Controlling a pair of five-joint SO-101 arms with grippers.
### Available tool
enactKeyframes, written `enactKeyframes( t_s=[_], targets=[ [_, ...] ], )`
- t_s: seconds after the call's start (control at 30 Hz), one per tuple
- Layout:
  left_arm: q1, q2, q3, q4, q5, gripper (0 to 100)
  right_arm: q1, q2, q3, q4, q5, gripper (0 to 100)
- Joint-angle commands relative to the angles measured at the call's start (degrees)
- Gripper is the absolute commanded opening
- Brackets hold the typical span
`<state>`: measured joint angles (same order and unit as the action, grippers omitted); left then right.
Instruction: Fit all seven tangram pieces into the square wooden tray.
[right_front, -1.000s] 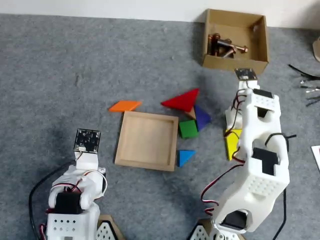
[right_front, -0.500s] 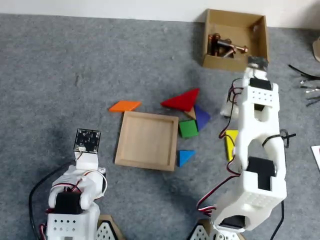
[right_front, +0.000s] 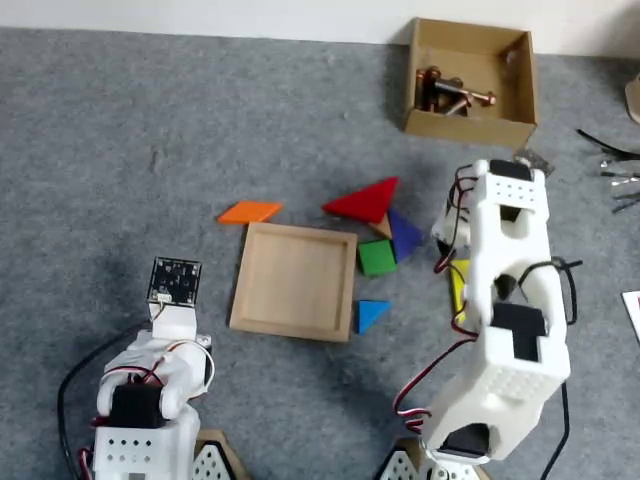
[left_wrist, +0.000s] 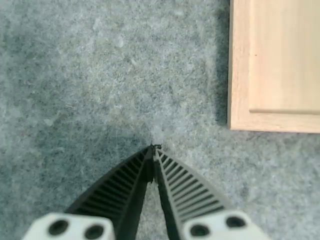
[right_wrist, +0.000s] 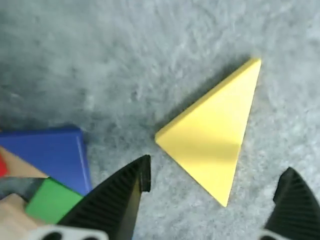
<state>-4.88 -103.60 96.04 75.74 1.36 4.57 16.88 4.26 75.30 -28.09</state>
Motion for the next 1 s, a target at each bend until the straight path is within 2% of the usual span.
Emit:
enactKeyframes(
  t_s=[0.0, 0.33, 0.53, 0.97],
  targets=[
    [-0.7, -0.9, 1.1, 0.3, 0.4, 1, -0.7, 0.6, -2.6, 0.2, -0.7, 37.2],
    [-0.7, -0.9, 1.1, 0.3, 0.4, 1, -0.6, 8.4, -3.6, -4.2, -0.1, 37.2],
    [-0.7, -0.9, 1.1, 0.3, 0.4, 1, -0.7, 8.3, -3.7, -4.1, 3.3, 37.2],
    [-0.7, -0.9, 1.1, 0.3, 0.4, 1, -0.7, 8.7, -11.1, -1.4, 3.0, 37.2]
  ],
)
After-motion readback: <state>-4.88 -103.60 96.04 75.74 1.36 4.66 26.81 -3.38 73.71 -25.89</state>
